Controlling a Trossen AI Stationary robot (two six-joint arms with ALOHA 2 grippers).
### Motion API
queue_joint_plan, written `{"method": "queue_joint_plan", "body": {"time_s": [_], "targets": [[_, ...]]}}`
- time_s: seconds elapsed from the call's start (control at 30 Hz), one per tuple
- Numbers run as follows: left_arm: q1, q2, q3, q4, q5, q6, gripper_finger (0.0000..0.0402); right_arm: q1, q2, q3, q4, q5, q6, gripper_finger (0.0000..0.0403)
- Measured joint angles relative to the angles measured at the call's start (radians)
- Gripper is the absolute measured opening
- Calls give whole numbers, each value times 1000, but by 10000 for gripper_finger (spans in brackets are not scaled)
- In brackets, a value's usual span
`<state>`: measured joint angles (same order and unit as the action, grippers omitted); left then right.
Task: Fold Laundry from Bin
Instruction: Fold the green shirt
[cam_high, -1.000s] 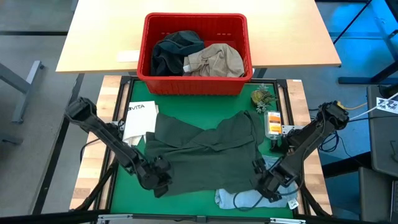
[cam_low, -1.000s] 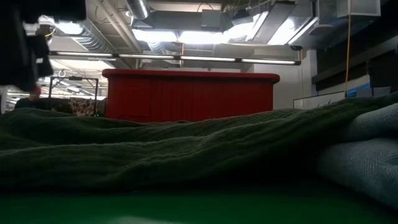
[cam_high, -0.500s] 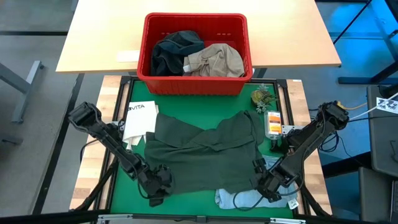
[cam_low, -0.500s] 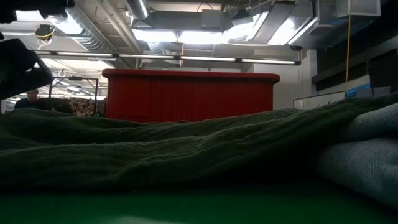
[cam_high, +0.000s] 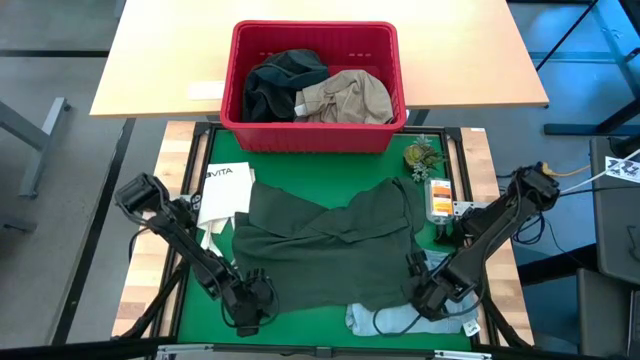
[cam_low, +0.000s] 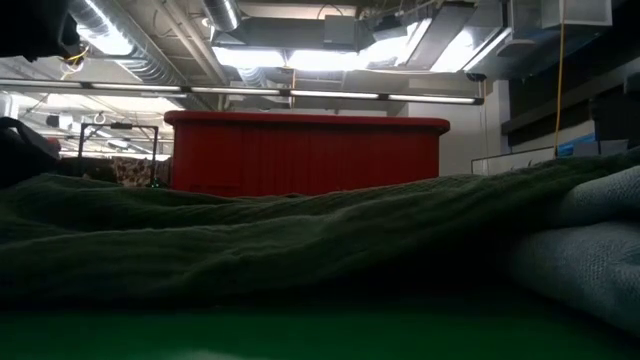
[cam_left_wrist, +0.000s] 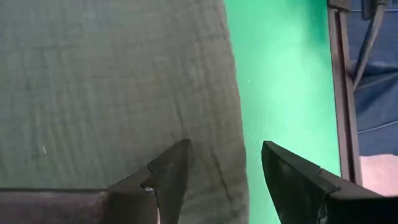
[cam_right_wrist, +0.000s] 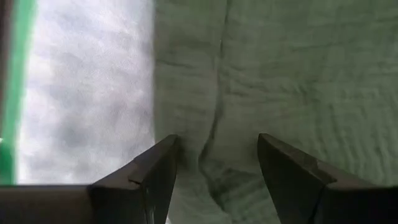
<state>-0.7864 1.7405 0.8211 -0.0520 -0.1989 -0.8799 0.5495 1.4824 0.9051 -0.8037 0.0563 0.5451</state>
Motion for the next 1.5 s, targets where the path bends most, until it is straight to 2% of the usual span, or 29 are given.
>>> {"method": "queue_joint_plan", "body": {"time_s": [0.13, 0.3, 0.57, 0.8, 0.97, 1.07, 1.5], "targets": [[0, 16, 3, 7, -1, 2, 192, 0, 43, 0, -8, -25, 0, 220], [0, 18, 3, -1, -16, 2, 161, 0, 73, 0, -5, -39, 0, 203], [1, 18, 2, -20, -31, -1, 91, 0, 76, 0, -5, -49, 0, 105], [1, 17, 0, -22, -28, -9, 10, 0, 76, 0, -6, -70, -1, 10], [8, 6, 11, -41, -2, -10, 3, 0, 73, 3, -8, -87, -1, 20], [13, -9, 37, -81, 18, -10, 2, 0, 70, 28, -21, -101, -4, 13], [6, -106, 269, -480, 78, 0, 0, 17, 64, 241, -131, -151, -57, 5]]}}
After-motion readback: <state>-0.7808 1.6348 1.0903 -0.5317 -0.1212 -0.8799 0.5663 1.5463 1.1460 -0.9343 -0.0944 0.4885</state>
